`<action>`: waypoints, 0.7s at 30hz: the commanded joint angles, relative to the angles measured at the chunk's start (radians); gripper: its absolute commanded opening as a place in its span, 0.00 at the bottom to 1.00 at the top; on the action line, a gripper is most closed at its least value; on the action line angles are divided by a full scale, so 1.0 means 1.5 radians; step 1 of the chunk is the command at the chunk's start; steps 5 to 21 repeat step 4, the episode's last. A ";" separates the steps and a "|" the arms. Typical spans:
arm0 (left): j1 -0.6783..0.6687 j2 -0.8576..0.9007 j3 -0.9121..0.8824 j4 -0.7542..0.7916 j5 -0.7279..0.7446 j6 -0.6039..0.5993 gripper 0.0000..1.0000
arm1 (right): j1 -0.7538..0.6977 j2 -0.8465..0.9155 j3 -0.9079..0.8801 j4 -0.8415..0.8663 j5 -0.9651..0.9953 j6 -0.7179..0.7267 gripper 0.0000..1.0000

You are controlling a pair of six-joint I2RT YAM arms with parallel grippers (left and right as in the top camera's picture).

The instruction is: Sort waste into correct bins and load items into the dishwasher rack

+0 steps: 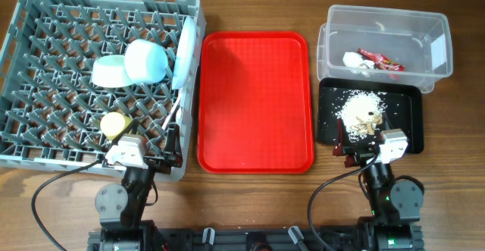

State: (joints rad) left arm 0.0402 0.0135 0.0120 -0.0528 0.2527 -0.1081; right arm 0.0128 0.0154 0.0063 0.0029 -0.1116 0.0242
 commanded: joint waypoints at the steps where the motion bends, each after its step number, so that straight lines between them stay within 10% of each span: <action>1: -0.004 -0.006 -0.004 -0.002 -0.002 0.015 1.00 | 0.005 -0.008 -0.001 0.003 -0.010 -0.006 1.00; 21: -0.004 -0.006 -0.004 -0.002 -0.002 0.015 1.00 | 0.005 -0.008 -0.001 0.003 -0.010 -0.006 1.00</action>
